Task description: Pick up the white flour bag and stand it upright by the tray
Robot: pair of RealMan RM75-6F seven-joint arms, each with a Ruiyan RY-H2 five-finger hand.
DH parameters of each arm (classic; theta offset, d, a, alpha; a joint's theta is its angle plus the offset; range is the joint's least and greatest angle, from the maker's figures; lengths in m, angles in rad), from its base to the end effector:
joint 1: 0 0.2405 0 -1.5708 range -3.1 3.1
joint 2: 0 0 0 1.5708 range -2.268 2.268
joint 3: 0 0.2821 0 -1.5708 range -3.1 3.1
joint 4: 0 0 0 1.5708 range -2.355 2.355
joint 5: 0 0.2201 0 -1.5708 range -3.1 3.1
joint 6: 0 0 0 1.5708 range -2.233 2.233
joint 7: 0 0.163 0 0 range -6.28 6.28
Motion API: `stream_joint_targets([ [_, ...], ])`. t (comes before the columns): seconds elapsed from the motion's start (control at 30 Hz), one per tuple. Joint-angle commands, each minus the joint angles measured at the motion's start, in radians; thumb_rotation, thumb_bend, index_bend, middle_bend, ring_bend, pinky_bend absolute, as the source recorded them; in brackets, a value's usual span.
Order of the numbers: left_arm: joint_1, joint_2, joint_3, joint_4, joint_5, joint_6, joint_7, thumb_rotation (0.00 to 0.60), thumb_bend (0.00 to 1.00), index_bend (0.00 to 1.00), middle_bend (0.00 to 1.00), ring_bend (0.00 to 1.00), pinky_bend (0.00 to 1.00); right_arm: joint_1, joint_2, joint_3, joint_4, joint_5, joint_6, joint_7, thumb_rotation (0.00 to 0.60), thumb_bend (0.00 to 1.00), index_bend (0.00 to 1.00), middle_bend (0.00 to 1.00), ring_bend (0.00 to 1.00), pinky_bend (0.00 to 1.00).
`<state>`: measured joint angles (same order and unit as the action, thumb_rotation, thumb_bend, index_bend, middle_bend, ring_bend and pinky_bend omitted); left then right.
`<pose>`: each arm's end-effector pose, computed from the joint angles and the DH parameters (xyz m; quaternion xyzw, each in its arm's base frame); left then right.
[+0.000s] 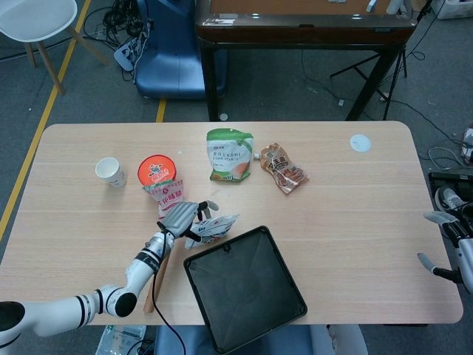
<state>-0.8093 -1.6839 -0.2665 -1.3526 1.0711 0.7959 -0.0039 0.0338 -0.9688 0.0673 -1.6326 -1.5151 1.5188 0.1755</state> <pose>-0.1276 0.3967 -0.0800 -0.6763 -0.5290 -0.4189 0.2955 -0.3452 -0.1893 0.2183 0.5695 -0.3949 0.4093 0.5935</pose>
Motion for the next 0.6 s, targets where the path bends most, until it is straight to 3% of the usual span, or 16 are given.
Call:
stream_joint_targets([
  [0.03, 0.0, 0.003, 0.002, -0.001, -0.002, -0.001, -0.003, 0.6, 0.15, 0.23, 0.42, 0.41, 0.54, 0.0, 0.0, -0.001, -0.001, 0.0, -0.002, -0.001, 0.6, 0.22, 0.24, 0.25, 0.14, 0.17],
  [0.23, -0.002, 0.019, 0.014, -0.02, -0.017, -0.006, 0.016, 0.6, 0.12, 0.12, 0.32, 0.34, 0.5, 0.002, 0.0, 0.0, -0.004, -0.002, -0.002, -0.004, 0.6, 0.22, 0.24, 0.25, 0.14, 0.16],
  [0.6, 0.007, 0.052, 0.023, -0.059, -0.003, 0.002, -0.003, 0.6, 0.11, 0.04, 0.2, 0.24, 0.44, 0.003, 0.001, 0.001, -0.008, -0.001, -0.003, -0.008, 0.6, 0.22, 0.24, 0.25, 0.14, 0.16],
])
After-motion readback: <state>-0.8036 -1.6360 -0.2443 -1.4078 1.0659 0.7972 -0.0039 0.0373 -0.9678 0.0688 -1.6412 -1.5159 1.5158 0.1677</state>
